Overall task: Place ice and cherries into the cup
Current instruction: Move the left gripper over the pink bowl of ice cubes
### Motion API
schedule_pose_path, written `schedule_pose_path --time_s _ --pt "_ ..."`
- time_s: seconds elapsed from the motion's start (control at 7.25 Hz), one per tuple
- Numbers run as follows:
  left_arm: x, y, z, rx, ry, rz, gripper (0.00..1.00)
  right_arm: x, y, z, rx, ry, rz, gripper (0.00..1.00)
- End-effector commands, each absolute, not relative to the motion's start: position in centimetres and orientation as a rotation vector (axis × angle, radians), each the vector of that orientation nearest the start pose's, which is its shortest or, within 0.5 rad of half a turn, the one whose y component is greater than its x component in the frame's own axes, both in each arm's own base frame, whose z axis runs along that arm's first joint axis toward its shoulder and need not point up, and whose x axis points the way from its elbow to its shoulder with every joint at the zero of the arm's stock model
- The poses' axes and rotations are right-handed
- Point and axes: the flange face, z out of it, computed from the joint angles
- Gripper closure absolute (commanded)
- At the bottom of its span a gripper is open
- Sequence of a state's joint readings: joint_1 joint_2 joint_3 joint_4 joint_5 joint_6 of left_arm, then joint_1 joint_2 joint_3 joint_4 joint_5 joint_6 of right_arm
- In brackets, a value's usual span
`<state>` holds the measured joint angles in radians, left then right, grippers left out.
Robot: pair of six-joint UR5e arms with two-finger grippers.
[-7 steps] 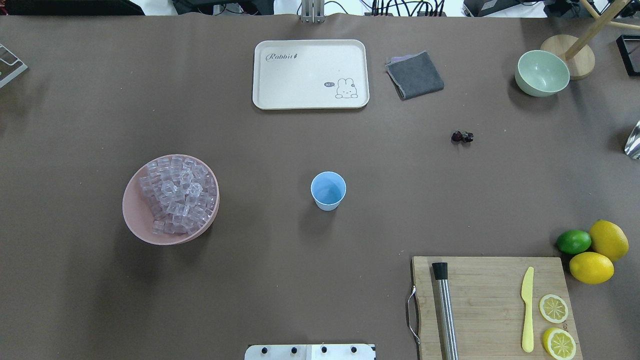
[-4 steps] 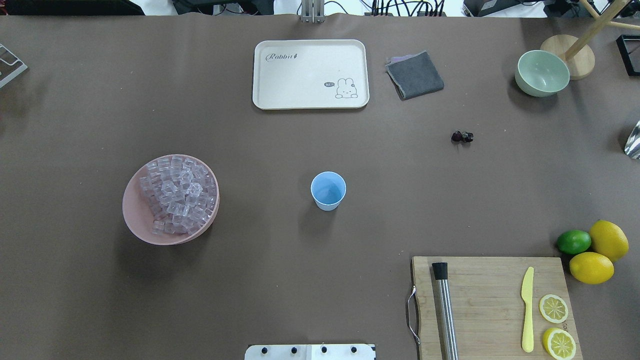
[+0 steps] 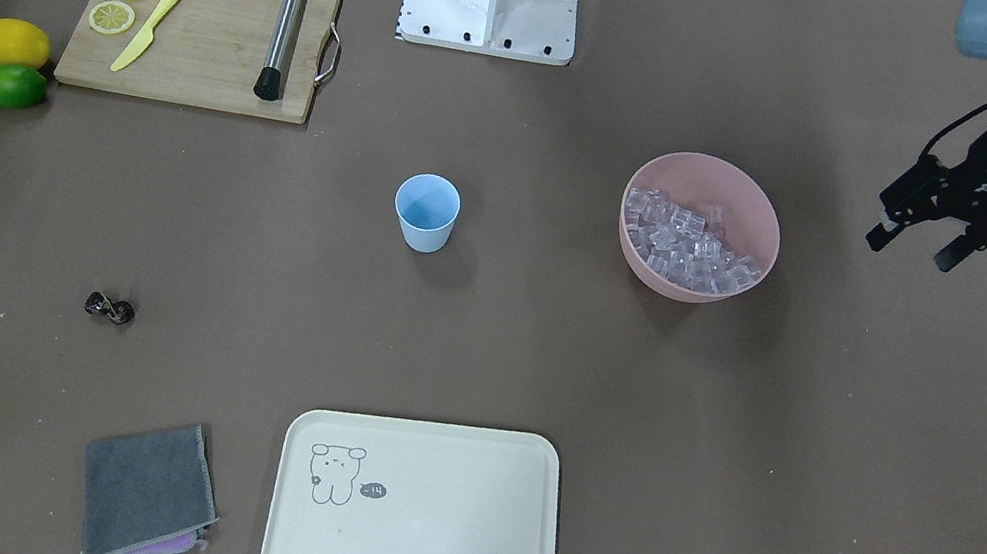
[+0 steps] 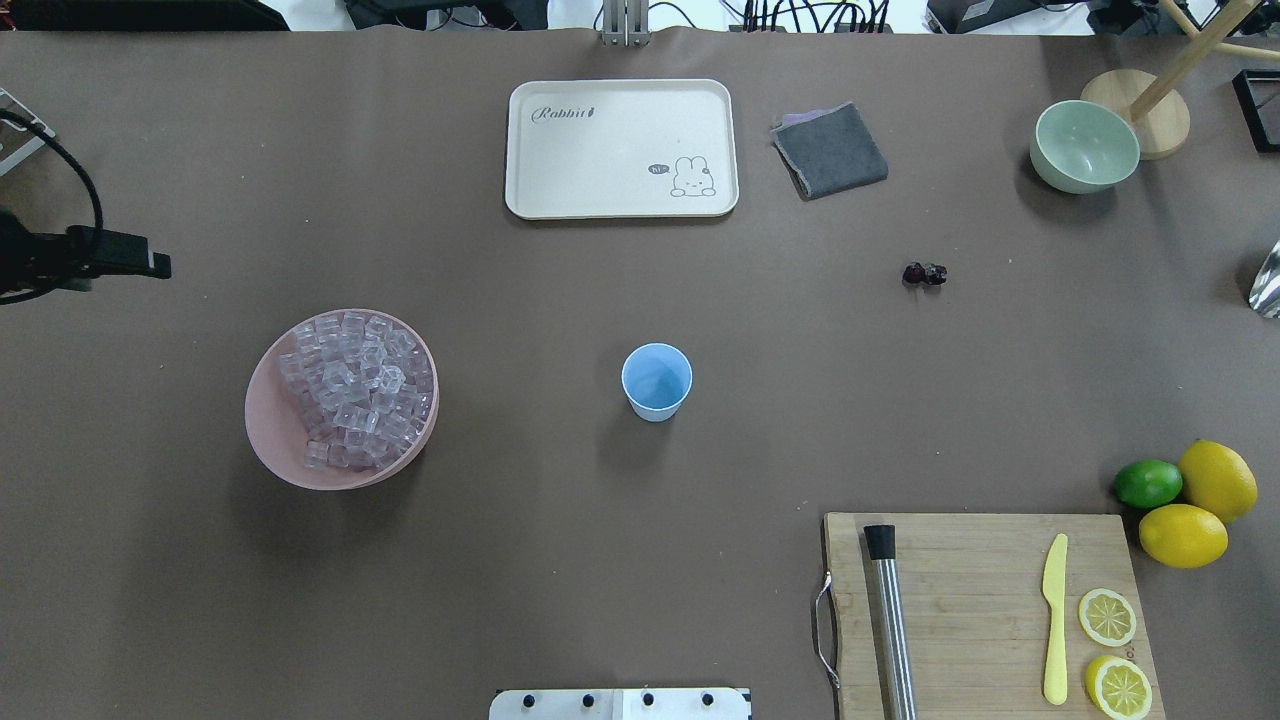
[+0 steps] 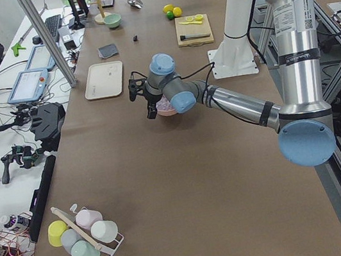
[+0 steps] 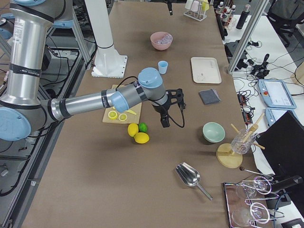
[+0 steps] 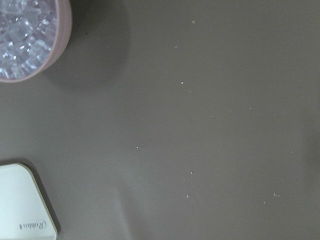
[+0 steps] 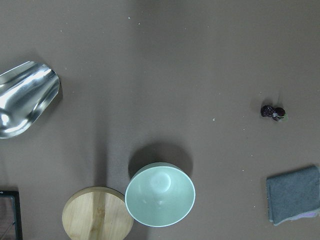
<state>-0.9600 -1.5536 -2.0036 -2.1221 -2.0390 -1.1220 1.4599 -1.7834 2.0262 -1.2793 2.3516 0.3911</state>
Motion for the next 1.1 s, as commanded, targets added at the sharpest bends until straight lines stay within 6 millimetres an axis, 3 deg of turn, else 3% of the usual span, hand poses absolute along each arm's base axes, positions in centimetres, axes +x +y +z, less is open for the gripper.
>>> schedule_pose_path --time_s 0.0,0.14,0.55,0.69,0.97 --pt "27.9 -44.8 36.3 0.251 0.888 -0.336 0.02 1.7 -41.7 49.4 0.300 -0.864 0.051 0.00" --pt "30.3 -45.3 33.8 0.231 0.842 -0.346 0.02 1.7 -41.7 49.4 0.300 -0.863 0.052 0.00" --pt "35.5 -42.5 33.6 0.231 0.815 -0.289 0.00 1.7 -41.7 49.4 0.301 -0.863 0.051 0.00" --pt "38.5 -40.4 33.9 0.242 0.794 -0.288 0.01 1.6 -41.7 49.3 0.303 -0.865 0.048 0.00" --pt "39.1 -40.3 34.9 0.235 0.777 -0.286 0.02 1.7 -41.7 49.4 0.300 -0.865 0.050 0.00"
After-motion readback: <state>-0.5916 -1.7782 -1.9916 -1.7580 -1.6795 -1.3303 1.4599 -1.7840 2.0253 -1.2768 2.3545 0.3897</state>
